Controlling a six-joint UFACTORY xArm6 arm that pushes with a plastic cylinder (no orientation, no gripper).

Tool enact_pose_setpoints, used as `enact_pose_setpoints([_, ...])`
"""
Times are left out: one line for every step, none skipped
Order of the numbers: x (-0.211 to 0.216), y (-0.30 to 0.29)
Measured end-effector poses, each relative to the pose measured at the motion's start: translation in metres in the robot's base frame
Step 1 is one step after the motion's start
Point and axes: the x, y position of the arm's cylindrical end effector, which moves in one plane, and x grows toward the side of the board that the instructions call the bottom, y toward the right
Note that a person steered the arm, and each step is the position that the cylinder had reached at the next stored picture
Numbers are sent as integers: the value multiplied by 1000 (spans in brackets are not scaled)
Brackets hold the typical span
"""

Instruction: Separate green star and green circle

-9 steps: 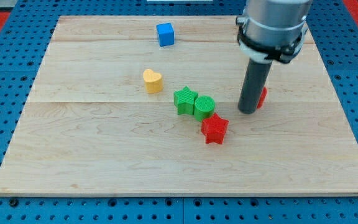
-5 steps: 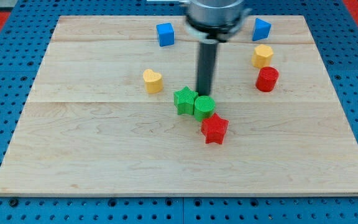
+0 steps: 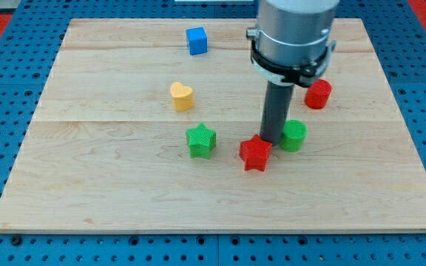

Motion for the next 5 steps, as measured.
enact_pose_setpoints([8, 19])
enact_pose_setpoints([0, 38])
enact_pose_setpoints([-6, 51])
enact_pose_setpoints([-3, 55])
enact_pose_setpoints([63, 49])
